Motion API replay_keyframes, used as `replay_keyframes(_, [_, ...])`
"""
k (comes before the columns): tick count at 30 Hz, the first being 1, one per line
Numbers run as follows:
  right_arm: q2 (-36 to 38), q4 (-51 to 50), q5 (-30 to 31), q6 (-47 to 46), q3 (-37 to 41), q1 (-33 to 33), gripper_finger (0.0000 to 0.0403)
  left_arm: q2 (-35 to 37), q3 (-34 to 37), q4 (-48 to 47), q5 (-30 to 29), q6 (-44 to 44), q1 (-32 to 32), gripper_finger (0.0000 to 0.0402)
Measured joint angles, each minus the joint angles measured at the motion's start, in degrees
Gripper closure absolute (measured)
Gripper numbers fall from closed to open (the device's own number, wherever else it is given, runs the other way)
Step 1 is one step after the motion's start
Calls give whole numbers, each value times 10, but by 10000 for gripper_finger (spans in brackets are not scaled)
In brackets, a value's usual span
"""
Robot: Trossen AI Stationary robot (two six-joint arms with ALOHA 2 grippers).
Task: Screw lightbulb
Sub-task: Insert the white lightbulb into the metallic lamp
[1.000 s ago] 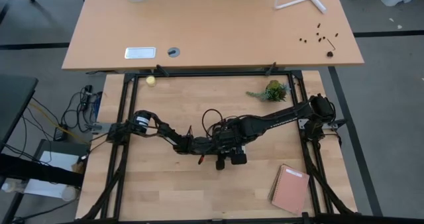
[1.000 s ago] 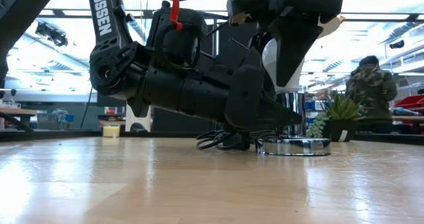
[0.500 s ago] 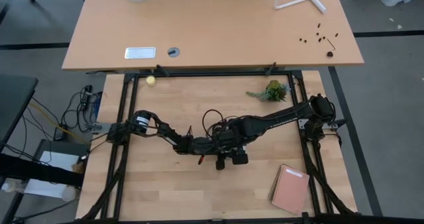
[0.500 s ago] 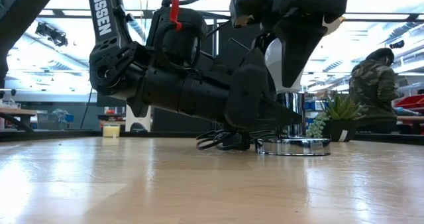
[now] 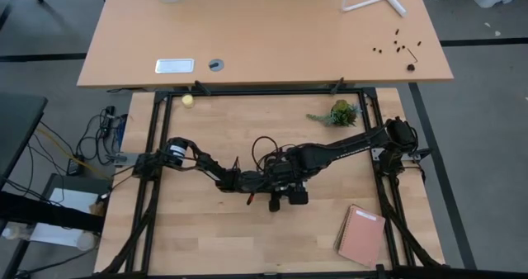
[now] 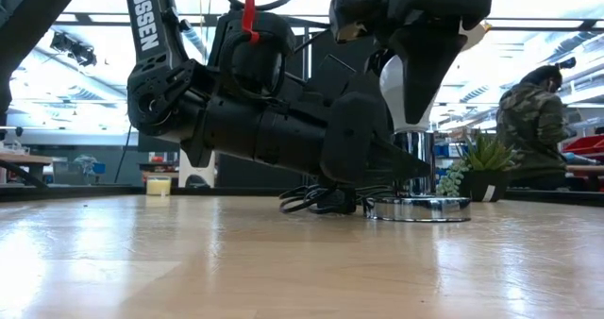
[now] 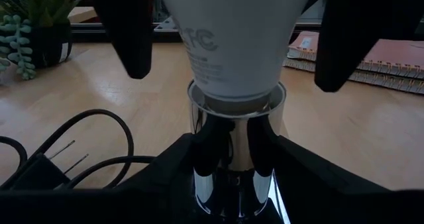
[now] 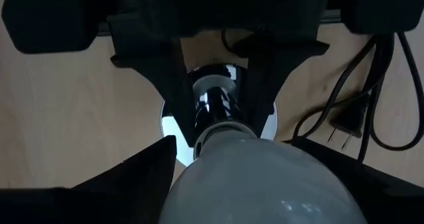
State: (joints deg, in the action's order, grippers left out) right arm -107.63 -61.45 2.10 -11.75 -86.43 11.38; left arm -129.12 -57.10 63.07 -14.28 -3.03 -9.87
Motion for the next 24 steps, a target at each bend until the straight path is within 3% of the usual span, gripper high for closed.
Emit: replay_keyframes(24, [0, 47, 28, 14, 1, 5, 98, 0, 0, 2, -2, 0, 0, 204])
